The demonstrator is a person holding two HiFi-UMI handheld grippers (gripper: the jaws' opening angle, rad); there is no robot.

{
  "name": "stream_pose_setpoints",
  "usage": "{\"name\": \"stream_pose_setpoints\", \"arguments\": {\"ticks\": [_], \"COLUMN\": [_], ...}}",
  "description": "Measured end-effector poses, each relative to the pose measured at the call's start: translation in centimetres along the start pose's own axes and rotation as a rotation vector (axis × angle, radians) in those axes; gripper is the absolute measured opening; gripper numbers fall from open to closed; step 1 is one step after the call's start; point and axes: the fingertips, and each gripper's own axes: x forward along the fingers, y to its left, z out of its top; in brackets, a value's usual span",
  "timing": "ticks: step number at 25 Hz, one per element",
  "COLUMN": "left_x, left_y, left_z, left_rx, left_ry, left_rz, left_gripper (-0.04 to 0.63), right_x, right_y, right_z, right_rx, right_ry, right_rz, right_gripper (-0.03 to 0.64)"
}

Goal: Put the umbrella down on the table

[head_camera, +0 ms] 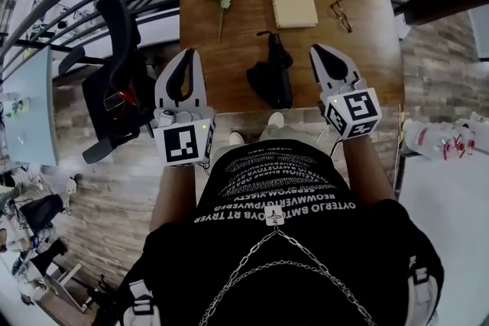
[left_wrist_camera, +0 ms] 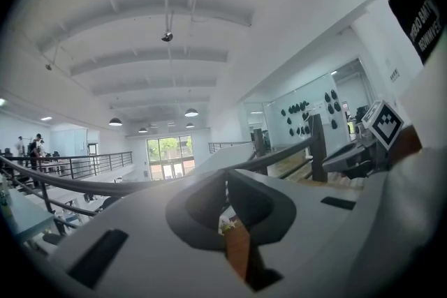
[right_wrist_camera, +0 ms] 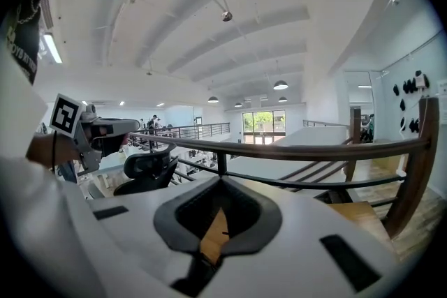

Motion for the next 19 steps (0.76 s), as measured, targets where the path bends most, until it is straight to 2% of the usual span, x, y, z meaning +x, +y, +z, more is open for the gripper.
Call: {"name": "stream_pose_setpoints", "arguments": {"ticks": [8, 14, 19], "left_x": [-1.9, -4.0, -6.1], "left_y": [0.7, 1.6, 2.9], "left_z": [0.3, 1.0, 0.4], "left_rx": [0.005, 0.004, 0.000], "left_ry": [-0.017, -0.056, -0.056], "left_rz": [-0.050, -0.094, -0.113], "left_gripper": [0.032, 0.032, 0.032], "right_x": [-1.9, -3.4, -4.2], "right_y": [1.8, 4.4, 6.9], "right_z": [1.0, 2.3, 2.8], "right_rx": [0.039, 0.014, 0.003], "right_ry": [-0.011, -0.034, -0.034], "right_rz": [-0.050, -0.095, -0.117], "right_gripper": [0.015, 0.015, 0.015]}}
